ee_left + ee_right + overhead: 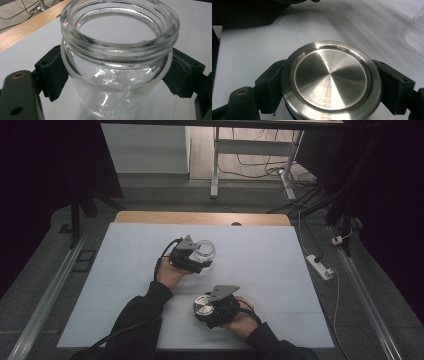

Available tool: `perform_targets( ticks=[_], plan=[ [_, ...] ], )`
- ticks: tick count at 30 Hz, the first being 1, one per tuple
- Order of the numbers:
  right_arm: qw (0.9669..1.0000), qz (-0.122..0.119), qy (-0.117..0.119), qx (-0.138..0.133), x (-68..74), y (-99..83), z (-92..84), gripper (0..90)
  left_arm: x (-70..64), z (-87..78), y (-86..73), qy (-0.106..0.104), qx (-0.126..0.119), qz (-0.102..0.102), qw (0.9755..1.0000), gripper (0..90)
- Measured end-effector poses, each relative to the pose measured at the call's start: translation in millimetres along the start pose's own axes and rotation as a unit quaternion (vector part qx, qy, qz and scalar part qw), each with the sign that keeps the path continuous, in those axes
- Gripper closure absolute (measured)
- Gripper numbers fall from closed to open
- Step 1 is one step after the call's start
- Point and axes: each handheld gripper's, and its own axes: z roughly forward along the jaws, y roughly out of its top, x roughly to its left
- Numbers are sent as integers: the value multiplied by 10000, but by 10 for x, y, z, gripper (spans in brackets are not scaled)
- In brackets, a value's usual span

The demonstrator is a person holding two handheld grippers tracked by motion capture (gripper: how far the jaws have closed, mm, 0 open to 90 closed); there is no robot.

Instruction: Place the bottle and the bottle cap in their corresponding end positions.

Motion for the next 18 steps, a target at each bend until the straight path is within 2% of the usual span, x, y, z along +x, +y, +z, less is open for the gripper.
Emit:
perform_targets(
  ticks=[7,18],
  plan=[
    [9999,11,-22,103,-38,-37,43,183,-7,48,-28,3,41,14,10000,161],
    [9994,170,-3,294,-60,-59,96,182,-10,85,-54,-43,59,-3,10000,161]
  ],
)
